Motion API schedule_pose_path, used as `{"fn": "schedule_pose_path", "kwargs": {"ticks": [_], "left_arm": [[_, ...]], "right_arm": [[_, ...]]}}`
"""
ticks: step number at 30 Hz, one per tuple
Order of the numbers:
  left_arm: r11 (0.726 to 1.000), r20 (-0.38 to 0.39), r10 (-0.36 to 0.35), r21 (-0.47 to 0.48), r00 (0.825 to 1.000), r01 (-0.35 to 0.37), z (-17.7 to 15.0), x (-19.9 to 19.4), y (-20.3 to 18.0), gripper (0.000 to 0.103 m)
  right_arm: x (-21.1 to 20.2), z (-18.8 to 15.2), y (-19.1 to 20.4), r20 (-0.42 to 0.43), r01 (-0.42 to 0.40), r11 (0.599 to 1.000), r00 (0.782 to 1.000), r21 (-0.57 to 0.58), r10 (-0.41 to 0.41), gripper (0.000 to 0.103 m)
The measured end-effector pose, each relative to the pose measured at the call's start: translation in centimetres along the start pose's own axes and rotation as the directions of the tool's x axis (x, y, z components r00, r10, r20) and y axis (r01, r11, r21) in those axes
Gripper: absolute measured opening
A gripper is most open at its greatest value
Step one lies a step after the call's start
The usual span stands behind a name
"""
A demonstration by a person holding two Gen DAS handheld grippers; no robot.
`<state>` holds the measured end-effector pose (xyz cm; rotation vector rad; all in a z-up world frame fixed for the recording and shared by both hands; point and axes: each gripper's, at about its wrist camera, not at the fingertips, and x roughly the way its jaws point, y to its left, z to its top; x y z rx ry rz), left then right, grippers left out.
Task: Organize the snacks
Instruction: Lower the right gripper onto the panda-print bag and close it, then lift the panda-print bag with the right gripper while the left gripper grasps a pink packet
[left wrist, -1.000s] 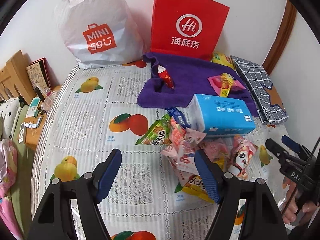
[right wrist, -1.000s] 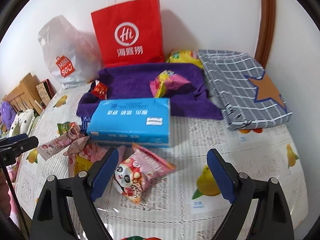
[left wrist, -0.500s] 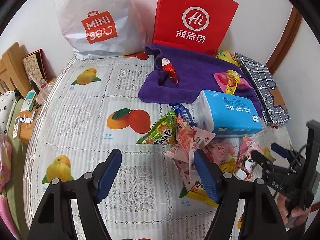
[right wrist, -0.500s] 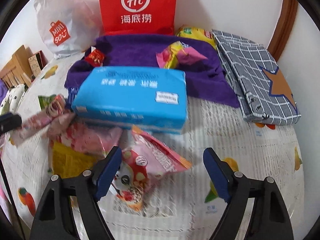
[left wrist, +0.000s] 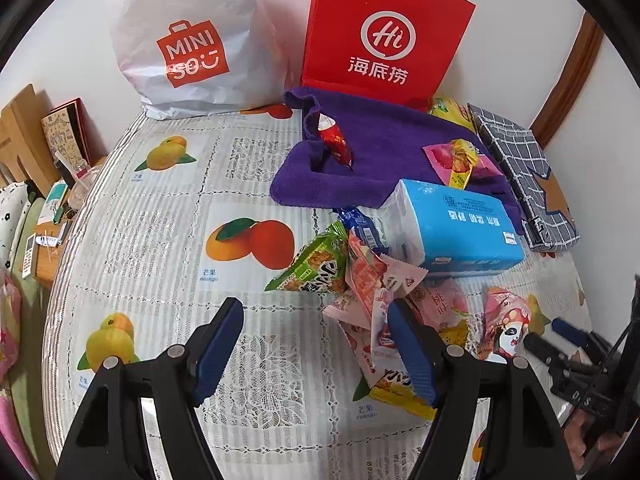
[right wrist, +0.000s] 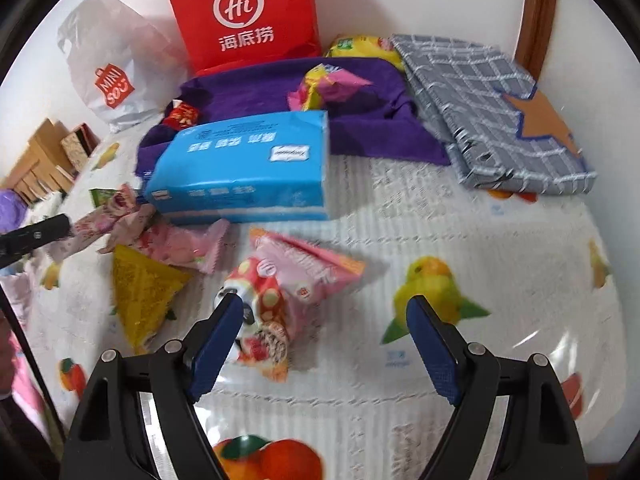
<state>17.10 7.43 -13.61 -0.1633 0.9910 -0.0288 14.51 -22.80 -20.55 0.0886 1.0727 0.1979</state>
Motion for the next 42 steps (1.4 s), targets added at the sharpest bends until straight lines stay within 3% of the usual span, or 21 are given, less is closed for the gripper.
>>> {"fn": "schedule_pose_path", "kwargs": {"ticks": [9, 14, 15, 18, 20, 25, 31, 34, 36, 40, 42], "left_arm": [[1.0, 0.018, 0.01, -0.01, 1.0, -0.01, 0.3, -0.8, 1.1, 0.073], [0.999, 0.021, 0.024, -0.023, 0.999, -0.023, 0.3, -1.0, 2.3, 0.073], [0.999, 0.02, 0.024, -0.027, 1.0, -0.023, 0.3, -1.0, 2.6, 0.073], [0.999, 0.015, 0.024, -0.031, 1.0, -0.024, 0.3, -0.8, 2.8, 0.073], [0.999, 0.007, 0.02, -0.026, 1.0, -0.019, 0.5, -0.3, 2.6, 0.073], [0.998, -0.005, -0.056, -0.014, 0.998, 0.056, 1.3, 0.5, 1.3, 0.073], [0.996, -0.035, -0.068, 0.048, 0.997, 0.069, 2.4, 2.4, -1.6, 0.073], [0.996, -0.076, -0.069, 0.051, 0.995, 0.073, 2.4, 3.9, -2.2, 0.064], [0.996, -0.115, -0.07, 0.039, 0.991, 0.075, 2.4, 5.1, -2.3, 0.05], [0.983, -0.165, -0.183, -0.049, 0.969, 0.178, 2.1, 6.4, -1.7, 0.029], [0.98, -0.161, -0.198, -0.054, 0.967, 0.191, 2.0, 6.2, -1.6, 0.026]], "right_arm": [[2.6, 1.3, 2.0, -0.05, -0.059, 0.998, 0.997, 0.023, 0.06, 0.083], [4.6, 2.0, 4.0, -0.07, -0.003, 0.999, 0.998, -0.037, 0.0, 0.083], [5.0, 2.1, 4.1, -0.074, 0.017, 0.999, 0.997, -0.05, -0.02, 0.081], [6.1, 1.9, 4.1, -0.1, 0.094, 0.99, 0.99, -0.1, -0.104, 0.058], [6.0, 1.9, 3.4, -0.09, 0.086, 0.992, 0.991, -0.094, -0.094, 0.051], [5.6, 1.9, 0.6, -0.063, 0.138, 0.989, 0.988, -0.054, -0.141, 0.049], [5.3, 1.5, -2.5, -0.038, 0.165, 0.986, 0.986, -0.009, -0.165, 0.049], [5.1, 1.0, -3.1, -0.024, 0.161, 0.987, 0.987, -0.017, -0.161, 0.05], [4.9, 0.6, -3.3, -0.019, 0.155, 0.988, 0.988, -0.016, -0.155, 0.05], [4.8, 0.4, -3.3, -0.008, 0.159, 0.987, 0.987, -0.026, -0.16, 0.05], [4.8, 0.5, -3.3, -0.005, 0.161, 0.987, 0.987, -0.029, -0.161, 0.05]]}}
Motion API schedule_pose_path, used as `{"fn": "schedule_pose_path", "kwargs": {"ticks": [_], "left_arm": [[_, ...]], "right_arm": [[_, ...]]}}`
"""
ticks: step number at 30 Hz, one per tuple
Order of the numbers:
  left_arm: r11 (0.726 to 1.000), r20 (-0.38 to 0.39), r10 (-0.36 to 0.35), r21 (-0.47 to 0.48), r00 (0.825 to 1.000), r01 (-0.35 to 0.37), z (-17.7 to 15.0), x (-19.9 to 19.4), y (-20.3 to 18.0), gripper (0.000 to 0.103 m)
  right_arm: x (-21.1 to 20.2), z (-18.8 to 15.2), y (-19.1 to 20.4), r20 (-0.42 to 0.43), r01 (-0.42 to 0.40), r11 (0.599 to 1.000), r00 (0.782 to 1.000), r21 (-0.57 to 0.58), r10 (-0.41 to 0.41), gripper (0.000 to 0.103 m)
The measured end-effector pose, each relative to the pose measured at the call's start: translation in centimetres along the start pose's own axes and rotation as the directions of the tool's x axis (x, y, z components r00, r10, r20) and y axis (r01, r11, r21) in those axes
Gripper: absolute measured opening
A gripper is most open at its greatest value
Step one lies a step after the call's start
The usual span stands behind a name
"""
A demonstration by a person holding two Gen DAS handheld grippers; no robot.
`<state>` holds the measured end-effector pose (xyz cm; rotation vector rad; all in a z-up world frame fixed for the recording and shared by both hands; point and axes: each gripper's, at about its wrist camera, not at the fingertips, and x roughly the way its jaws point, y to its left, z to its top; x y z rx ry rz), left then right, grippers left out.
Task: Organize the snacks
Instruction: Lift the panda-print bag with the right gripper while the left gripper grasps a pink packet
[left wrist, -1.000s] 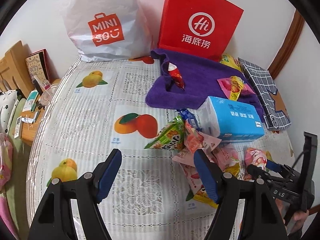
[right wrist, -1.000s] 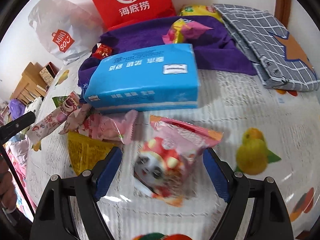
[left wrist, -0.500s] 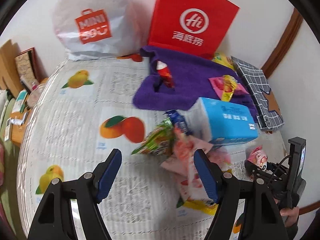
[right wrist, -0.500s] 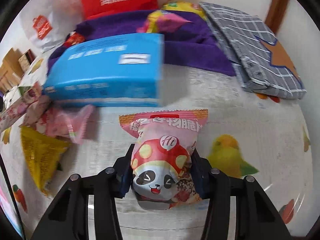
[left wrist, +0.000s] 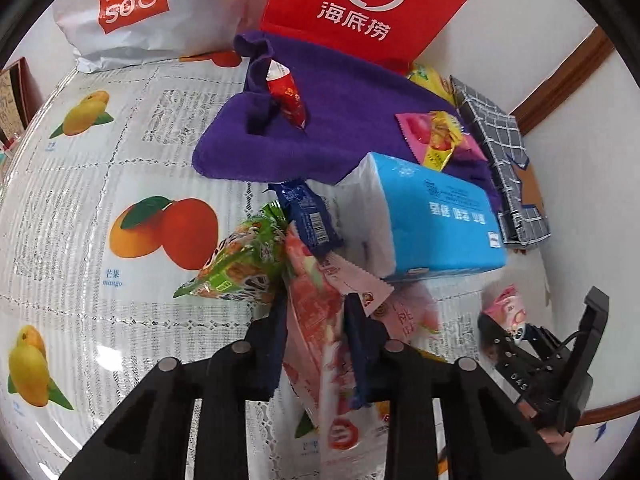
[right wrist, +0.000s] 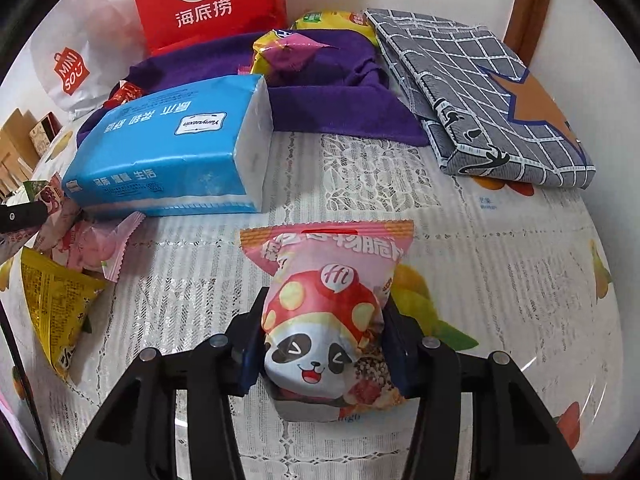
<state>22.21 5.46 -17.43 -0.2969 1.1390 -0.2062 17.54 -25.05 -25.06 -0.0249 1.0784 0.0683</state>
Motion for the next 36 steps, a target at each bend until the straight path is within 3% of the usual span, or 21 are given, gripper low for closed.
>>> {"fn": "schedule_pose_path", "kwargs": {"ticks": [8, 24, 36], "left_arm": [[1.0, 0.027, 0.008, 0.027, 1.0, -0.009, -1.2, -1.7, -0.5, 0.023], [0.996, 0.125, 0.013, 0.087, 0.992, -0.024, -2.5, -6.8, -2.7, 0.023], [0.989, 0.152, -0.019, 0.149, 0.988, -0.004, -0.5, -8.0, -5.5, 0.024]], "right_arm": [[-0.6, 0.0, 0.0, 0.0, -0.003, 1.0, 1.0, 0.004, 0.003, 0.048], [-6.6, 1.5, 2.0, 0.126, -0.016, 0.999, 0.992, -0.046, 0.021, 0.048], [-11.0, 5.5, 2.6, 0.222, -0.019, 0.999, 0.975, -0.032, 0.025, 0.048]]}}
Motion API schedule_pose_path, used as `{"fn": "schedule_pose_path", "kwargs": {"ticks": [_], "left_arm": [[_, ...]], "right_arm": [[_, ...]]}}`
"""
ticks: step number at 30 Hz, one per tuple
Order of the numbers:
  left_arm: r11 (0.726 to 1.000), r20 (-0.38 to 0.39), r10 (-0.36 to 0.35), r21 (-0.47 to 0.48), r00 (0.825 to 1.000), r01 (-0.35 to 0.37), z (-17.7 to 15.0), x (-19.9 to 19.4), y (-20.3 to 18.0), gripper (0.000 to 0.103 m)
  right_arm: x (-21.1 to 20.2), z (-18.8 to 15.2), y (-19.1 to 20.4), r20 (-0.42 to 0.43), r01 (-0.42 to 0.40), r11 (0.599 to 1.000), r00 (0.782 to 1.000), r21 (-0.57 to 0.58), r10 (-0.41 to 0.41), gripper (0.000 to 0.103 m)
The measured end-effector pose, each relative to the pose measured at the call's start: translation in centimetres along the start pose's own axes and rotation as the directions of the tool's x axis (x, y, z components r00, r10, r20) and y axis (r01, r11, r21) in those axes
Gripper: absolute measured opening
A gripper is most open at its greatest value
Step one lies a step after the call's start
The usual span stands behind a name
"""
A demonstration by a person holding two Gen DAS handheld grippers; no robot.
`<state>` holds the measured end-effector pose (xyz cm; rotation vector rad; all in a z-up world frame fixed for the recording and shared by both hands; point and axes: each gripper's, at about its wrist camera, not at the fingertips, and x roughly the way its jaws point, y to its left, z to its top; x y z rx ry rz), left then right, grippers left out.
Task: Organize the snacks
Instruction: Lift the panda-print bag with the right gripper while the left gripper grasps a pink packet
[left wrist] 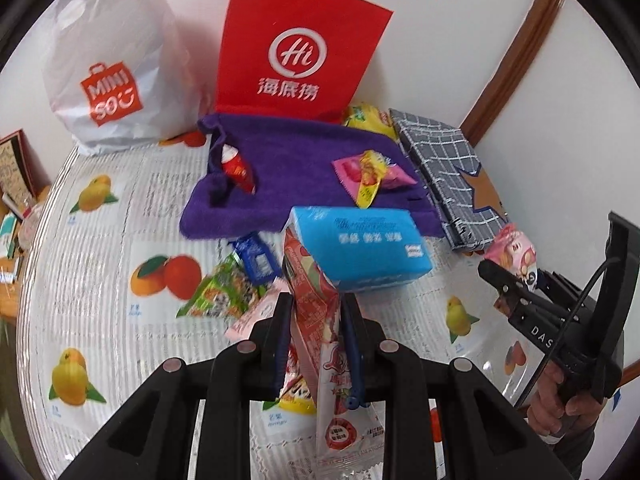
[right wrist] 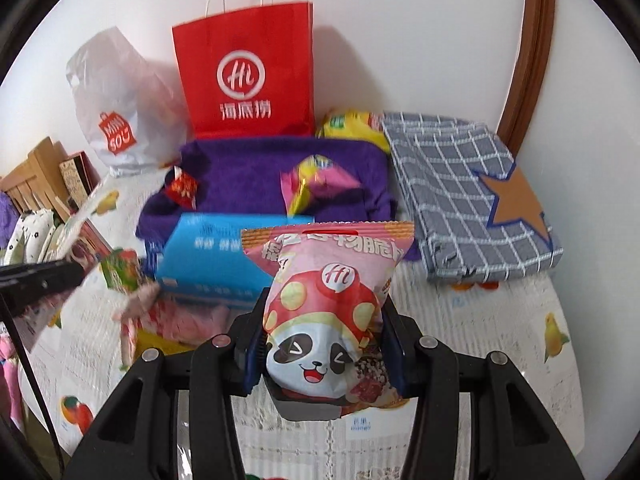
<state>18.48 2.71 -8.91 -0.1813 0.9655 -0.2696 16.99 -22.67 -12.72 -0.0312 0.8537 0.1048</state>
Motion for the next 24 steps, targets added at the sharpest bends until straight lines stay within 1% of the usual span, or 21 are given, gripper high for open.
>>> {"fn": "schedule_pose_path", "kwargs": {"ticks": [4, 9, 15, 24], "left_arm": [[1.0, 0.013, -0.001, 0.016, 1.0, 0.001, 1.4, 0.2, -0.4, 0.024], [0.999, 0.023, 0.01, 0.032, 1.0, -0.01, 3.5, 0.8, -0.3, 0.024], [0.999, 0.018, 0.026, 0.03, 1.0, -0.027, 6.0, 2.5, 0.8, 0.024], [0.999, -0.006, 0.03, 0.012, 1.0, -0.03, 9.1, 5.4, 2.8, 0.024]], "right_arm": [[0.0, 2.1, -0.1, 0.027, -0.001, 1.0, 1.0, 0.008, 0.001, 0.048], [1.0, 4.6, -0.2, 0.049, 0.007, 1.0, 0.999, 0.008, -0.007, 0.048], [3.5, 7.6, -0.1, 0.059, 0.006, 1.0, 0.998, 0.014, -0.007, 0.048], [7.5, 10.1, 0.5, 0.048, -0.008, 1.0, 0.999, 0.01, 0.007, 0.048]]}}
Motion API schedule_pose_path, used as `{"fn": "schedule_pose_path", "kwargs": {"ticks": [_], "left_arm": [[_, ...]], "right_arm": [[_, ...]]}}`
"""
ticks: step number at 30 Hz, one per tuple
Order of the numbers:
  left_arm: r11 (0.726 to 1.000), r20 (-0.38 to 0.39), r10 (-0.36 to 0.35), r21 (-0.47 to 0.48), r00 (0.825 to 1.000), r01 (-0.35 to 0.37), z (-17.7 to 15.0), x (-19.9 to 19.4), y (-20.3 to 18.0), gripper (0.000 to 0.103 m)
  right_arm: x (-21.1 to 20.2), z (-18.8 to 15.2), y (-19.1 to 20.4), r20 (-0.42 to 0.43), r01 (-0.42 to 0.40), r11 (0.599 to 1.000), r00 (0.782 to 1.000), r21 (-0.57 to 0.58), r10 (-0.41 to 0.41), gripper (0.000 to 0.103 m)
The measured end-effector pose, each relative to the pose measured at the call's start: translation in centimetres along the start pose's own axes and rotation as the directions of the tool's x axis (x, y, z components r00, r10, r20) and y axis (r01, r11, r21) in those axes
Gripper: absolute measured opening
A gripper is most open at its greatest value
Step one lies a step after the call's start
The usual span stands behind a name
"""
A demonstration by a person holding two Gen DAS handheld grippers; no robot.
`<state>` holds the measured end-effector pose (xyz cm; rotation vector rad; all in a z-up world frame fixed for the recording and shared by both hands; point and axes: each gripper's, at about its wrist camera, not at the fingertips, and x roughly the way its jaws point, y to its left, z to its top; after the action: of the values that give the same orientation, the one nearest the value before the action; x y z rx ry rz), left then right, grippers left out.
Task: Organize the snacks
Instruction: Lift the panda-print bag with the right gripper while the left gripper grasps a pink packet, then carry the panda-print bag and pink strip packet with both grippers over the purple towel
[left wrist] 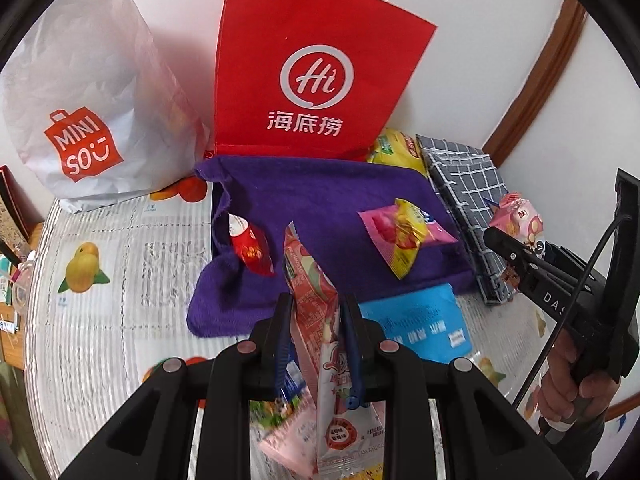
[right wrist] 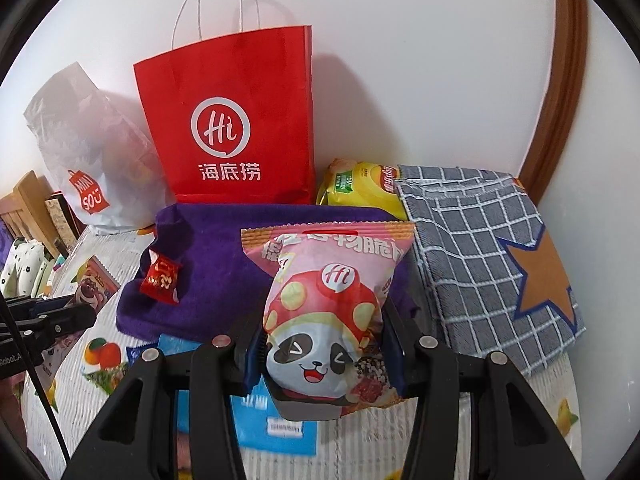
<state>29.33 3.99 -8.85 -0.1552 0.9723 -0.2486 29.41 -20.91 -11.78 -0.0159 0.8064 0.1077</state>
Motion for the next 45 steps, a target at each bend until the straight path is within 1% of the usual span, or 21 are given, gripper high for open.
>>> {"fn": "schedule_pose_path", "kwargs": {"ticks": [6, 14, 22, 29, 34, 38, 40, 43, 45], "left_arm": [[1.0, -0.008, 0.013, 0.008, 1.0, -0.012, 1.4, 1.4, 0.6, 0.024], [1.0, -0.02, 0.005, -0.015, 1.0, -0.006, 2.5, 3.4, 1.6, 0.024], [0.999, -0.032, 0.005, -0.042, 0.999, -0.007, 3.2, 5.0, 2.8, 0.024], [0.999, -0.037, 0.0, -0.048, 0.999, -0.002, 3.8, 6.0, 2.8, 0.024], [0.999, -0.043, 0.005, -0.043, 0.999, -0.007, 4.4, 6.7, 2.4, 0.024], [0.999, -0.048, 0.005, -0.037, 0.999, -0.007, 4.5, 7.5, 2.2, 0.024], [0.999, -0.058, 0.007, -0.04, 0.998, -0.009, 4.5, 8.0, 2.3, 0.024], [0.999, -0.066, 0.007, -0.042, 0.998, -0.009, 4.6, 8.5, 2.3, 0.024], [0.999, -0.071, 0.01, -0.041, 0.997, -0.013, 4.5, 8.8, 2.4, 0.024]], "right_arm": [[2.4, 1.0, 0.2, -0.011, -0.015, 1.0, 1.0, 0.014, 0.015, 0.048], [5.1, 1.6, 0.7, -0.031, -0.023, 1.0, 0.999, 0.002, 0.023, 0.048], [5.6, 2.5, -0.4, -0.016, -0.002, 1.0, 1.0, 0.01, 0.002, 0.048], [6.3, 2.8, -1.5, -0.019, 0.004, 1.0, 1.0, 0.02, -0.003, 0.048], [7.5, 2.7, -1.3, -0.045, -0.025, 1.0, 0.999, 0.014, 0.026, 0.048], [8.8, 2.2, 0.0, -0.085, -0.048, 0.998, 0.995, -0.046, 0.044, 0.048], [9.8, 1.8, 0.3, -0.108, -0.039, 0.998, 0.994, -0.056, 0.032, 0.048], [11.0, 1.5, 0.1, -0.139, -0.039, 0.998, 0.99, -0.039, 0.034, 0.048], [11.3, 1.5, -0.2, -0.14, -0.032, 0.999, 0.99, -0.031, 0.027, 0.049]]}}
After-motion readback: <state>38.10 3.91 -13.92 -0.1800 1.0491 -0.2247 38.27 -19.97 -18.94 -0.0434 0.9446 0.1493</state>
